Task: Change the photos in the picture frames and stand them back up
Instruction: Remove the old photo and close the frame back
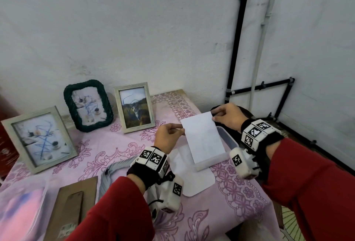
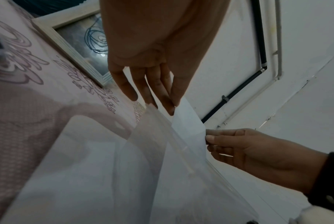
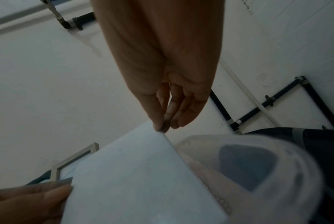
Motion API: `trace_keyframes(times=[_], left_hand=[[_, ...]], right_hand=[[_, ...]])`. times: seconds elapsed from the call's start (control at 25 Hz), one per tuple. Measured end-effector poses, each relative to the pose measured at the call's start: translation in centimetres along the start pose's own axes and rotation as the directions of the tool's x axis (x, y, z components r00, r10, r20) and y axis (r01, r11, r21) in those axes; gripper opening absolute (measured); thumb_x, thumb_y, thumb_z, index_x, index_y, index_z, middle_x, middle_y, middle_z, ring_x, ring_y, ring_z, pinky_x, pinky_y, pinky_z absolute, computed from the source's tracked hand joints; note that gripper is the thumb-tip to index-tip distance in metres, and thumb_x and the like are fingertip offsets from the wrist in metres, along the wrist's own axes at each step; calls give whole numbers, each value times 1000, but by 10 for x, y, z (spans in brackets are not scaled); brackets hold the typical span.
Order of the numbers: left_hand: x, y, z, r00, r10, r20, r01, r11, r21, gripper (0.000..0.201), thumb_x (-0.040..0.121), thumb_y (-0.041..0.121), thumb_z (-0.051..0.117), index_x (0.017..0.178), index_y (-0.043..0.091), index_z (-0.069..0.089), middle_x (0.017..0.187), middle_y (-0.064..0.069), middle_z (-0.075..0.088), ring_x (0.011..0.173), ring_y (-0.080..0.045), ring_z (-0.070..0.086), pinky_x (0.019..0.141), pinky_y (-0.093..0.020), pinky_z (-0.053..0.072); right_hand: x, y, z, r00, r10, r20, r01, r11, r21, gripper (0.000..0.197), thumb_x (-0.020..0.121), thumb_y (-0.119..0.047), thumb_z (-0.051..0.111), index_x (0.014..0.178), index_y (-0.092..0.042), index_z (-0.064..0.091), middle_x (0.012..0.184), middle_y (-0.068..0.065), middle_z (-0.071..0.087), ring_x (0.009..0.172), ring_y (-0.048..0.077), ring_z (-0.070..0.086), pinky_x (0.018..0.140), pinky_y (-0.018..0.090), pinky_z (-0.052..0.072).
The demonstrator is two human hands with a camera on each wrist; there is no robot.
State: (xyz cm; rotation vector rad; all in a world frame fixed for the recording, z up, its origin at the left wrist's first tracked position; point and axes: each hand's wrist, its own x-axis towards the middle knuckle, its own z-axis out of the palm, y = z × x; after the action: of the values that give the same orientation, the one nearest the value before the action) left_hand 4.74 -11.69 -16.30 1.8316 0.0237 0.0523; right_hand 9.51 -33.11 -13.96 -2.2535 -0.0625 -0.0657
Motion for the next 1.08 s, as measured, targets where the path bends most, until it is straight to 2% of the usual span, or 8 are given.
trace_keyframes(times=[0.12,0.2,0.4,0.52,0.68,0.8,1.0,1.08], left_hand=[[0,-2,3,999,32,2,-32,999,14,21,87,0,59,106,-8,64,95,-23,69,53,10,58,64,-4,46],[0,-1,5,999,37,-4,-37,999,1,21,87,-1,59,104,-11,63,92,-20,67,48,13,56,59,-1,44],[-3,2,4,1000,15,-7,-15,998,-63,22,85,-2,61,104,-14,60,80,-10,64,48,9,59,60,-5,48],[-7,7,1,1000,10,8,-9,993,-118,22,86,-2,60,104,-14,59,86,-14,66,48,5,62,51,-7,46],[-11,17,-2,1000,-14,17,18,974,-226,12,90,1,55,102,0,58,74,-5,64,50,2,64,51,-13,48],[-12,25,-7,1000,-11,-1,10,954,-299,7,91,0,52,97,3,54,76,-6,62,49,0,64,51,-15,51],[-11,36,-14,997,59,-41,-69,949,-307,11,91,-2,52,88,8,55,74,-5,62,48,1,63,51,-14,50],[-9,41,-16,994,85,-72,-103,946,-307,8,90,-2,53,92,4,57,74,-5,62,50,0,63,54,-14,51]], right_hand=[[-1,1,0,999,38,3,-38,998,59,25,83,-2,65,106,6,67,93,15,67,81,18,58,76,24,48],[-4,-1,-1,997,77,0,-76,987,144,26,85,-4,63,108,8,64,92,14,64,78,19,57,70,24,49],[-15,-8,-6,992,108,70,-123,952,281,28,89,-3,58,114,9,57,87,15,60,62,13,55,61,19,47],[-20,-13,-10,992,98,76,-117,946,303,28,88,-2,60,114,9,57,86,16,60,62,14,55,59,19,49],[-24,-18,-12,995,79,57,-92,949,302,28,86,-4,62,113,5,59,92,19,61,66,17,58,67,26,50],[-26,-24,-13,997,62,55,-75,953,293,26,86,-8,64,111,1,60,92,17,63,67,16,59,67,25,49],[-24,-38,-15,999,-9,-36,20,947,320,23,88,-7,61,109,3,62,78,10,64,64,15,59,57,18,51],[-22,-45,-15,995,-28,-97,60,935,350,24,87,-4,62,108,7,61,72,7,62,62,17,59,61,23,54]])
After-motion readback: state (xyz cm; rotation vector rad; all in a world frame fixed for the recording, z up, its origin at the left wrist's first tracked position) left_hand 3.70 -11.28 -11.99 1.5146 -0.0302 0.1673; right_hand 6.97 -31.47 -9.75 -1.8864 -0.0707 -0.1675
